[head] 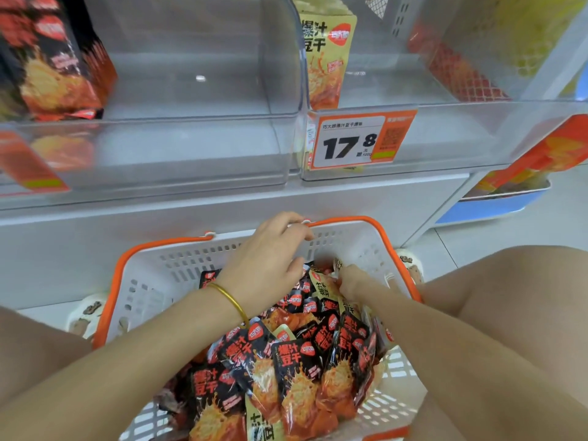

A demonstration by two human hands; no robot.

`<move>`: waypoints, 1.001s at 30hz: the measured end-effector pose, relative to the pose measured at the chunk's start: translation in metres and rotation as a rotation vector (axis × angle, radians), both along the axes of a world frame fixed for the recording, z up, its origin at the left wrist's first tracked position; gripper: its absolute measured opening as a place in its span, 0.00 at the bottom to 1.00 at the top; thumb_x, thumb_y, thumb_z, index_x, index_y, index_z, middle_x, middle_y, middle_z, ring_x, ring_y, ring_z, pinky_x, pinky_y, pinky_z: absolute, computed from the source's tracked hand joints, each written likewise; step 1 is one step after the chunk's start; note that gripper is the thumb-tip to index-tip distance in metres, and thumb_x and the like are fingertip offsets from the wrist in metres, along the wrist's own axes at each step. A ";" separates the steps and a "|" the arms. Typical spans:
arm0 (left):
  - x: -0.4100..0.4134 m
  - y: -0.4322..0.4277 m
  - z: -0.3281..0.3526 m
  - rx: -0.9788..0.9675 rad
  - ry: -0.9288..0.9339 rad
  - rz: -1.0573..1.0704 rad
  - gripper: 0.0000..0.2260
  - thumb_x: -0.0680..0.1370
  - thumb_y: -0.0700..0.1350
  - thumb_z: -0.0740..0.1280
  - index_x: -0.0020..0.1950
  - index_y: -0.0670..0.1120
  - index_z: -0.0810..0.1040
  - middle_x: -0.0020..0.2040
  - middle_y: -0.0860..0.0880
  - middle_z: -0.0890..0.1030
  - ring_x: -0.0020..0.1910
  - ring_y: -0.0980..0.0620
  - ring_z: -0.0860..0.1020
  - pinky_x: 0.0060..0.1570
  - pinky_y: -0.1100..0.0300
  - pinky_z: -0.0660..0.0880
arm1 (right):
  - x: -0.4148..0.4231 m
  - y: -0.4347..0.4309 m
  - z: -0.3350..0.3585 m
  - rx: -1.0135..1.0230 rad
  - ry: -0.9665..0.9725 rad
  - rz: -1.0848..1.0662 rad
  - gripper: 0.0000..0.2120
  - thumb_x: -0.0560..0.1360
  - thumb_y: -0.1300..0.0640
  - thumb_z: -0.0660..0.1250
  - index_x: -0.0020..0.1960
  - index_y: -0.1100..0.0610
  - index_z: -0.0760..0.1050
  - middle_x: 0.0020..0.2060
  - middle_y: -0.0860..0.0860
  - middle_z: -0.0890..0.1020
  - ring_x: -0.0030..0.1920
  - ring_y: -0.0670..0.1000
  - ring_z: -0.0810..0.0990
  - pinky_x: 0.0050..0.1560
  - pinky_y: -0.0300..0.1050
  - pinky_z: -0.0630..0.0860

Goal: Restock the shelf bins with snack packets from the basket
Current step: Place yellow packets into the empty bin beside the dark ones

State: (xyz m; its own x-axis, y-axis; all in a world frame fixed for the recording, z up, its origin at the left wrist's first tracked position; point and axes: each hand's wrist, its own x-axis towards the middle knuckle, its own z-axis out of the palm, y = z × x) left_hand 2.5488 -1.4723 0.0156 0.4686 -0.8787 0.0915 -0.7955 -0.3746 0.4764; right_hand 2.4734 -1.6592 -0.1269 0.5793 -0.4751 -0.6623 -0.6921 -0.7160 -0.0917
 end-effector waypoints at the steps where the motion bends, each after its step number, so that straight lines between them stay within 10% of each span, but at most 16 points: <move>1: 0.001 0.000 -0.001 0.005 -0.002 0.000 0.15 0.78 0.42 0.62 0.64 0.48 0.72 0.67 0.52 0.66 0.67 0.53 0.65 0.66 0.59 0.65 | 0.002 -0.003 0.008 -0.041 -0.043 -0.027 0.08 0.78 0.62 0.59 0.47 0.61 0.77 0.41 0.54 0.77 0.44 0.53 0.77 0.42 0.44 0.75; 6: 0.004 -0.002 -0.002 0.060 0.013 0.008 0.18 0.79 0.46 0.61 0.68 0.49 0.68 0.67 0.53 0.67 0.66 0.55 0.66 0.64 0.63 0.64 | 0.018 -0.009 0.082 -0.161 -0.321 0.033 0.10 0.74 0.66 0.63 0.47 0.60 0.83 0.44 0.54 0.84 0.48 0.54 0.82 0.53 0.48 0.78; 11: 0.002 -0.007 0.005 0.096 0.133 0.053 0.27 0.76 0.51 0.67 0.72 0.49 0.62 0.69 0.51 0.68 0.68 0.53 0.66 0.65 0.61 0.62 | 0.000 0.019 0.177 0.207 -0.426 0.179 0.10 0.73 0.69 0.67 0.46 0.58 0.84 0.43 0.54 0.85 0.39 0.46 0.78 0.44 0.35 0.74; 15: 0.001 -0.009 0.036 -0.098 0.261 0.115 0.10 0.74 0.45 0.70 0.53 0.52 0.74 0.46 0.57 0.78 0.47 0.59 0.76 0.44 0.67 0.68 | -0.021 0.026 0.210 0.600 -0.757 -0.119 0.10 0.71 0.71 0.69 0.40 0.57 0.75 0.34 0.56 0.79 0.35 0.51 0.79 0.39 0.42 0.79; 19: 0.005 -0.011 0.084 -0.349 0.314 0.127 0.11 0.72 0.41 0.72 0.42 0.56 0.73 0.37 0.58 0.76 0.35 0.64 0.73 0.38 0.66 0.70 | -0.031 0.017 0.233 0.892 -0.879 -0.267 0.20 0.66 0.61 0.73 0.56 0.57 0.71 0.46 0.55 0.84 0.46 0.56 0.84 0.45 0.50 0.82; 26: 0.023 -0.043 0.171 -0.610 0.020 0.114 0.10 0.75 0.39 0.67 0.55 0.48 0.73 0.46 0.56 0.76 0.41 0.60 0.75 0.43 0.72 0.70 | -0.022 -0.024 0.302 0.779 -1.200 -0.298 0.05 0.73 0.65 0.65 0.46 0.58 0.77 0.33 0.48 0.83 0.32 0.46 0.81 0.35 0.42 0.80; 30: 0.049 -0.072 0.201 -0.372 -0.320 0.035 0.10 0.75 0.35 0.63 0.52 0.44 0.79 0.50 0.49 0.80 0.50 0.51 0.76 0.50 0.66 0.67 | -0.007 -0.066 0.328 0.583 -1.446 -0.502 0.07 0.77 0.65 0.63 0.44 0.56 0.76 0.34 0.49 0.83 0.31 0.45 0.82 0.32 0.42 0.80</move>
